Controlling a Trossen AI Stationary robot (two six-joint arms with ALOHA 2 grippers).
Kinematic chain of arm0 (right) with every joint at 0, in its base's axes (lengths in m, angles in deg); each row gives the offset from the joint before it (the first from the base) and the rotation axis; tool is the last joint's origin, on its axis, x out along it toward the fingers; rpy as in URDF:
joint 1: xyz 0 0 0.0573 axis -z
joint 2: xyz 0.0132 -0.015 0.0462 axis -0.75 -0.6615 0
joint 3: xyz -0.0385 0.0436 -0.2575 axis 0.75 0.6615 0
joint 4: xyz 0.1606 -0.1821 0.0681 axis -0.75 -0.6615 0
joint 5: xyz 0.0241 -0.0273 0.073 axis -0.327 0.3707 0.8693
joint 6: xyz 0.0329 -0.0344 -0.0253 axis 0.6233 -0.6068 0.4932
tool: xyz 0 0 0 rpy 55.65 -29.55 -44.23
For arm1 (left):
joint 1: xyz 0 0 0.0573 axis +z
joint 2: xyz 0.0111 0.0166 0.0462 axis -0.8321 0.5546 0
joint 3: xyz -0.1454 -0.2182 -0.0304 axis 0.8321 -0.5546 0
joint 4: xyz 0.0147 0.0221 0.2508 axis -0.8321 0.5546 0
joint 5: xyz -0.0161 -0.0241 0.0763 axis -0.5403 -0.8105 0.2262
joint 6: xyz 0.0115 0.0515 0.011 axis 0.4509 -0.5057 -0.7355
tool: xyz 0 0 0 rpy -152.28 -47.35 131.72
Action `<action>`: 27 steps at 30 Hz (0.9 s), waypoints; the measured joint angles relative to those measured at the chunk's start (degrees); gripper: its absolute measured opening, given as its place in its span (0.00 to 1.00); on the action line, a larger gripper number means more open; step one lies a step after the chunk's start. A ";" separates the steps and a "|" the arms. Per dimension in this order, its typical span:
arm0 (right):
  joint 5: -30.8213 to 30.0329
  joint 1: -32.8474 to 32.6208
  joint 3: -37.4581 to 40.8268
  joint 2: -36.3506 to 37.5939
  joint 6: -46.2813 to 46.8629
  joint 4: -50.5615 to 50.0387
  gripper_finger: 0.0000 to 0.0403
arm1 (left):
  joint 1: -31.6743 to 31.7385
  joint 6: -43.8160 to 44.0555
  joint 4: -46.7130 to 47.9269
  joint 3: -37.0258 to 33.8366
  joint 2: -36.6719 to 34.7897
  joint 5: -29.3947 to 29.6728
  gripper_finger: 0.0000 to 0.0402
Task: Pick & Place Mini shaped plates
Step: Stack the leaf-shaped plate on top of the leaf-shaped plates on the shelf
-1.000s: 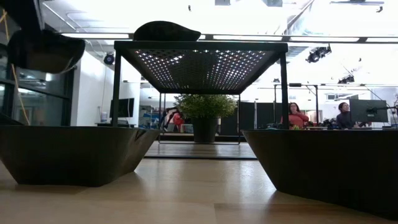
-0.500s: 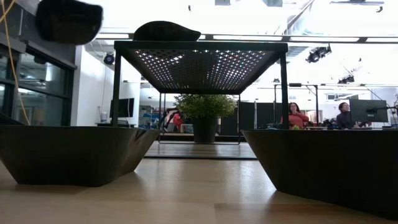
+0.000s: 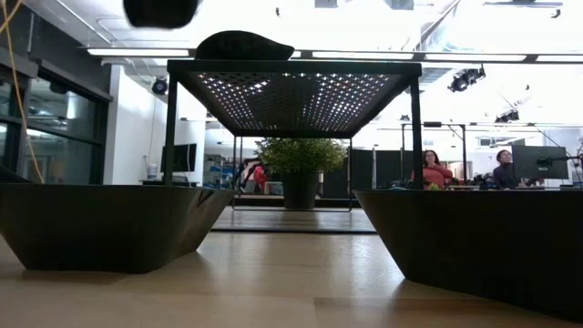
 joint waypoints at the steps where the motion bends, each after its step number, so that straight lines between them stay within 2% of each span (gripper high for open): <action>1: -2.70 0.02 0.01 0.00 -0.27 0.01 0.28 | 0.25 -1.44 -0.17 0.96 -0.02 0.00 0.00; 4: -7.94 0.07 -0.03 0.00 -2.08 0.21 0.28 | 0.65 -6.12 -1.80 3.61 -0.02 -0.02 0.00; 13: -9.40 0.02 -0.17 0.00 -2.39 0.28 0.28 | 0.65 -14.51 -6.13 8.41 -0.04 0.25 0.00; 20: -7.79 0.02 -0.17 0.00 -2.18 0.26 0.28 | 1.77 -21.05 -12.46 8.41 0.56 -0.88 0.00; 27: -4.33 0.02 -0.14 0.00 -2.13 0.24 0.28 | 4.41 -31.42 -19.18 8.41 2.93 -5.81 0.00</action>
